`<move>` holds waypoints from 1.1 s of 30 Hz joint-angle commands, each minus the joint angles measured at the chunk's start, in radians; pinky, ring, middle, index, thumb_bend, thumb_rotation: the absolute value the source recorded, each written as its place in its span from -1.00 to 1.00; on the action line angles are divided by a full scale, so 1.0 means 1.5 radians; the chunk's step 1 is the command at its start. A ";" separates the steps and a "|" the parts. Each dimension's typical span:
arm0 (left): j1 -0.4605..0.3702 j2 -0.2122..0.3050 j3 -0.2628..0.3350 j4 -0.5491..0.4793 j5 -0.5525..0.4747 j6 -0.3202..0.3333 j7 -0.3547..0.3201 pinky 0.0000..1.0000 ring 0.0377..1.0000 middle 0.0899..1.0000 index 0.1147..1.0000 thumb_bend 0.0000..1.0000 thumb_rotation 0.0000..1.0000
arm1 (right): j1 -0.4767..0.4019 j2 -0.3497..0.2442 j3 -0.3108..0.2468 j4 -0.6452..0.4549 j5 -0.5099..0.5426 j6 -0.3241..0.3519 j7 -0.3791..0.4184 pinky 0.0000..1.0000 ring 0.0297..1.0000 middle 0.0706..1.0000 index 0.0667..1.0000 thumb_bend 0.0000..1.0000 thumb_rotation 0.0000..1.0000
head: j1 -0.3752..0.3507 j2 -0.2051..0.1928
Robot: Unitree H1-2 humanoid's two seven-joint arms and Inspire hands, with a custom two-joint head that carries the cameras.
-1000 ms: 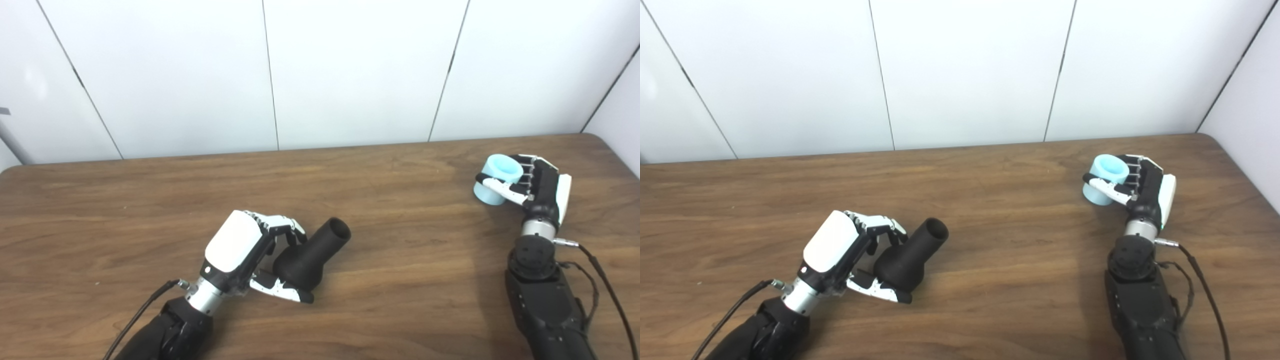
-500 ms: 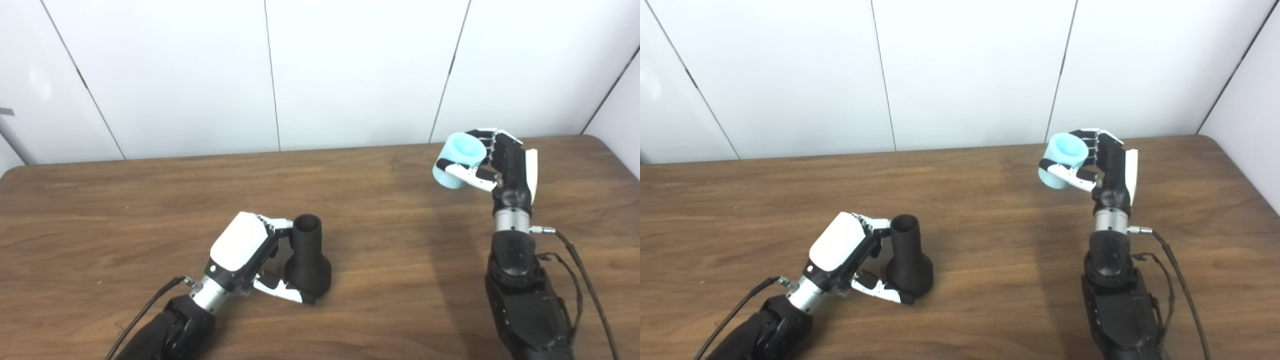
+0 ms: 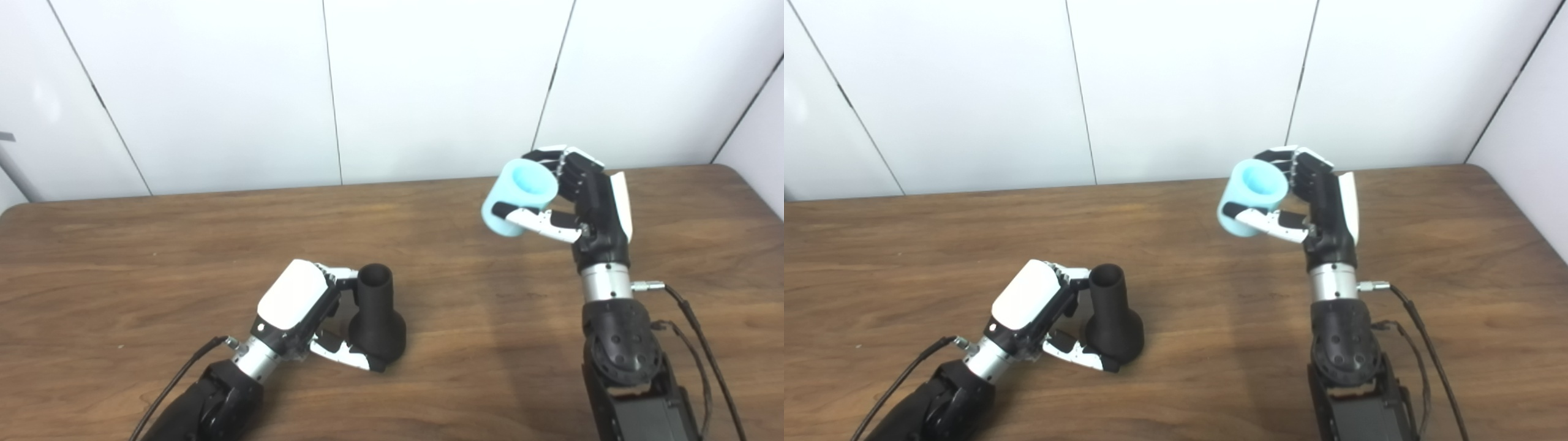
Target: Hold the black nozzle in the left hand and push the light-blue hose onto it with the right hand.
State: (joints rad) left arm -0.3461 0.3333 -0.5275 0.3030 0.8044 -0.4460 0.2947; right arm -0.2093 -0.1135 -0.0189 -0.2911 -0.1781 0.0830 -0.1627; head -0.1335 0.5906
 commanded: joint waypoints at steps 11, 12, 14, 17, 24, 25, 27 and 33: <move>0.094 -0.037 -0.031 0.084 0.020 0.002 0.000 -0.79 -0.77 -0.16 -0.17 0.05 -1.00 | 0.005 0.036 0.092 -0.108 -0.066 0.003 0.079 -0.50 -0.30 -0.14 0.03 0.02 -1.00 | 0.008 0.001; 0.094 -0.038 -0.031 0.084 0.021 0.003 0.000 -0.79 -0.77 -0.16 -0.17 0.05 -1.00 | 0.006 0.043 0.097 -0.110 -0.067 0.007 0.082 -0.51 -0.31 -0.14 0.03 0.02 -1.00 | 0.008 0.001; 0.095 -0.038 -0.031 0.083 0.023 0.004 0.000 -0.79 -0.77 -0.16 -0.17 0.05 -1.00 | 0.008 0.053 0.105 -0.110 -0.074 0.011 0.086 -0.49 -0.30 -0.14 0.03 0.02 -1.00 | 0.011 0.003; 0.097 -0.039 -0.032 0.080 0.029 0.009 -0.003 -0.78 -0.76 -0.16 -0.17 0.05 -1.00 | 0.006 0.055 0.117 -0.105 -0.087 0.006 0.095 -0.49 -0.29 -0.15 0.03 0.02 -1.00 | 0.014 0.004; 0.097 -0.040 -0.035 0.085 0.032 0.010 -0.008 -0.76 -0.73 -0.16 -0.17 0.05 -1.00 | 0.004 0.064 0.137 -0.090 -0.109 -0.012 0.101 -0.54 -0.31 -0.15 0.03 0.02 -1.00 | 0.019 0.004; 0.097 -0.040 -0.035 0.086 0.033 0.011 -0.008 -0.75 -0.73 -0.16 -0.17 0.05 -1.00 | 0.005 0.066 0.141 -0.088 -0.111 -0.015 0.101 -0.53 -0.31 -0.15 0.03 0.02 -1.00 | 0.021 0.005; 0.097 -0.041 -0.036 0.086 0.035 0.012 -0.007 -0.75 -0.72 -0.16 -0.17 0.05 -1.00 | 0.007 0.067 0.148 -0.084 -0.115 -0.017 0.103 -0.51 -0.30 -0.14 0.03 0.02 -1.00 | 0.022 0.005; 0.099 -0.042 -0.036 0.081 0.037 0.014 -0.008 -0.74 -0.71 -0.16 -0.17 0.05 -1.00 | 0.010 0.076 0.159 -0.062 -0.128 -0.024 0.097 -0.54 -0.32 -0.15 0.03 0.02 -1.00 | 0.028 0.006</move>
State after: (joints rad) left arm -0.3468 0.3236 -0.5221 0.3048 0.8416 -0.4410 0.2956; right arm -0.1645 -0.0121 0.2171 -0.3654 -0.3605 0.1045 -0.0069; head -0.0920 0.5983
